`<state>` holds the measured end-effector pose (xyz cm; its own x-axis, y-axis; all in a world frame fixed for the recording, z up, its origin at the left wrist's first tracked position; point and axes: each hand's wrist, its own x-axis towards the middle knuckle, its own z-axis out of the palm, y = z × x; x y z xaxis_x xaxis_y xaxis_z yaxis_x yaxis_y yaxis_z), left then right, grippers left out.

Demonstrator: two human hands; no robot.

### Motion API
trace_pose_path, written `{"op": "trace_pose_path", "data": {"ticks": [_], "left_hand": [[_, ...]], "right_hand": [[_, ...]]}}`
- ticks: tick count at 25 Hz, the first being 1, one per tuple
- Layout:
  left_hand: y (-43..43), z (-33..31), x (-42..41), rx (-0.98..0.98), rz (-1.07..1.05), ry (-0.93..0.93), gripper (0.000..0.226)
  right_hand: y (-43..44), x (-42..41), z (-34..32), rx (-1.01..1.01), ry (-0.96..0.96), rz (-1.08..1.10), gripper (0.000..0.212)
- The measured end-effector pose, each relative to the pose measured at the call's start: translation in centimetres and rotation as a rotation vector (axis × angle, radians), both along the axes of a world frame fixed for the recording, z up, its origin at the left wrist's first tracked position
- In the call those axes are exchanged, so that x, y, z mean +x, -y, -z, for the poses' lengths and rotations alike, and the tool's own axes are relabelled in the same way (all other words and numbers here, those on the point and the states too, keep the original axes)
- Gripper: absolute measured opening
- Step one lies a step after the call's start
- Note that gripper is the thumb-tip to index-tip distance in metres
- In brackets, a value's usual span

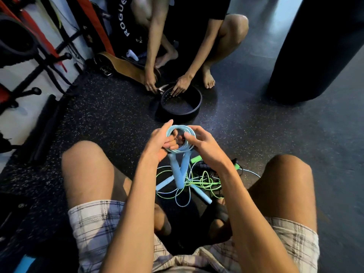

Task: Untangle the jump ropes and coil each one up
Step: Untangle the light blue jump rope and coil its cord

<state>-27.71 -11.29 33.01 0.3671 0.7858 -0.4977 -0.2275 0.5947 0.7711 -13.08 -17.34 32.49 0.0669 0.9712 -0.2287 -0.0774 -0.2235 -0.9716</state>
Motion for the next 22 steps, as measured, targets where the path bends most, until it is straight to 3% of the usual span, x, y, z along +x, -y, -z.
{"op": "trace_pose_path", "data": {"ticks": [10, 14, 22], "left_hand": [[-9.0, 3.2, -8.1, -0.046, -0.446, -0.058, 0.044], [-12.3, 4.1, -12.3, -0.008, -0.577, -0.044, 0.029], [-19.3, 6.8, -22.7, 0.116, -0.896, -0.270, 0.026]], "right_hand": [[-14.7, -8.6, 3.9, -0.001, 0.092, -0.220, 0.022], [-20.8, -12.7, 5.1, -0.034, -0.021, -0.370, 0.023], [-32.1, -23.6, 8.3, -0.057, -0.251, -0.701, 0.027]]}}
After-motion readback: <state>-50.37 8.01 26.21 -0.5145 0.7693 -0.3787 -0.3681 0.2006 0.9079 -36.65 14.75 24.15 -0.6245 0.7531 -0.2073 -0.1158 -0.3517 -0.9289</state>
